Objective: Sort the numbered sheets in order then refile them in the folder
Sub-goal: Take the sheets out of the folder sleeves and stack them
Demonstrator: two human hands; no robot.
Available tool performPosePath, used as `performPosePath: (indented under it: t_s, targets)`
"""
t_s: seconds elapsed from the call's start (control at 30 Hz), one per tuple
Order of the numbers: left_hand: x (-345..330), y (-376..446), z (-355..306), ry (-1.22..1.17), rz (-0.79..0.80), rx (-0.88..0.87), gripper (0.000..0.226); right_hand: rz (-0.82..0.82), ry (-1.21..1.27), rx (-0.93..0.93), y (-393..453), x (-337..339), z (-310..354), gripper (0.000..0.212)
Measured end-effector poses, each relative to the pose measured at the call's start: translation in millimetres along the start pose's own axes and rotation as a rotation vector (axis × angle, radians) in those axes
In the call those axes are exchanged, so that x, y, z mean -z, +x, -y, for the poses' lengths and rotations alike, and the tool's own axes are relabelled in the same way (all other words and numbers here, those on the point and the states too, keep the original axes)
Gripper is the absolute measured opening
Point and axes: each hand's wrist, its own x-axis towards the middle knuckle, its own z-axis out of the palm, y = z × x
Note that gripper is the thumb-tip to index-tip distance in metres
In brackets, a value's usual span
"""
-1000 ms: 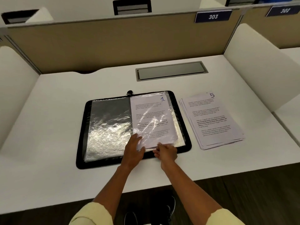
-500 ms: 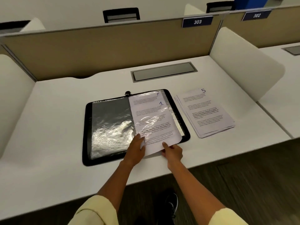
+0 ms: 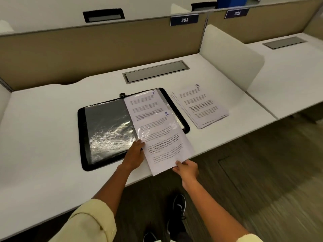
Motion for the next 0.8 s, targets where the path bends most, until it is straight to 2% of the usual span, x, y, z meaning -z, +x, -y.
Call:
performPosePath:
  t_s: [0.13,0.37,0.53,0.8]
  targets:
    - [-3.9,2.3,-2.0,-0.071,-0.022,0.043,0.039,-0.021,-0.029,0.012,-15.4,27.3,-5.6,0.005]
    - [-18.2,9.9,-8.8,-0.010,-0.094,0.103,0.021,-0.019,-0.002,0.083,-32.0,73.2,-17.2,0.011]
    - [-27.0,11.3,-8.7,-0.020,-0.153,0.128,0.012,-0.125,0.007,0.121,-32.7,104.7,-25.5,0.007]
    - [-36.7,18.6,-8.7,0.147,-0.195,0.179,0.017,-0.279,0.054,0.196,-31.4,152.0,-28.0,0.009]
